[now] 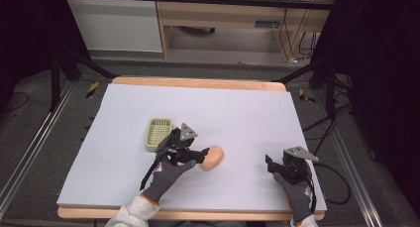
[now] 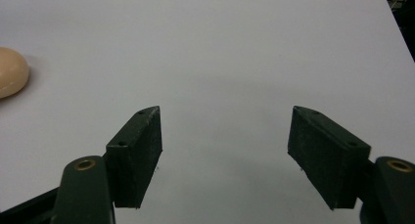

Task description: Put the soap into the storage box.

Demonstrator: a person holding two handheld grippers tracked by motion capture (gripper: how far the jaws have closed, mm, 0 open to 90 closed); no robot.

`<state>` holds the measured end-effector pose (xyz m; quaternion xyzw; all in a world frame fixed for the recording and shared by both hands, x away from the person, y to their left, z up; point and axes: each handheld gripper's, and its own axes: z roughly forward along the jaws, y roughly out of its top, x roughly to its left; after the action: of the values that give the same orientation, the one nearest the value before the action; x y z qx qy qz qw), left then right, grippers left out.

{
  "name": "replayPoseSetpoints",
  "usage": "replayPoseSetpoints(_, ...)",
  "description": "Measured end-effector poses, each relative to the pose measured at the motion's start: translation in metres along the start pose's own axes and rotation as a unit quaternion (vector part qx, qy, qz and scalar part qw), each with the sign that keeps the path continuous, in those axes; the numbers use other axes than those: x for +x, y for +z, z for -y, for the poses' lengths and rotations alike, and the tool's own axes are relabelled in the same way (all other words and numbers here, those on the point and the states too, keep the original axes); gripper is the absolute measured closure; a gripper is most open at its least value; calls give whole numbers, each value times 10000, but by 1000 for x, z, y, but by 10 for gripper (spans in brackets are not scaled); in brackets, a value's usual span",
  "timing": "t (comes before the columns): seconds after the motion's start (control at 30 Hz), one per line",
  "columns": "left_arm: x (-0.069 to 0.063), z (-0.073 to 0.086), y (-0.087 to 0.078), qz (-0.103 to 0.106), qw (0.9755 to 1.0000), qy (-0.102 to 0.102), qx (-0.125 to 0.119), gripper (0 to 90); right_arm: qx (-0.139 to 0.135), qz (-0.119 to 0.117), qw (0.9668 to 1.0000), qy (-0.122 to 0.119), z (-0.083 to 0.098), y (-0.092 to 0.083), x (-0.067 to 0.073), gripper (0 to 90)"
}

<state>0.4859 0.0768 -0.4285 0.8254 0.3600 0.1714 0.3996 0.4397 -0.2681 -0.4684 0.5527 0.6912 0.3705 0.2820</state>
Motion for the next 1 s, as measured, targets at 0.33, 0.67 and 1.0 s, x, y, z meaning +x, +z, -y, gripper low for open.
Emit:
replayPoseSetpoints(0.33,-10,-1,15,86,9998,89,165,221,-1,0,10000,-11,-1,0,0,289)
replayPoseSetpoints(0.67,-20,0,33,115,9987,224,451,213,-7,-11,10000,19,-1,0,-1,299)
replayPoseSetpoints(1.0,-26,4,51,149,9967,297,746,201,1,-29,10000,30,-1,0,-1,304)
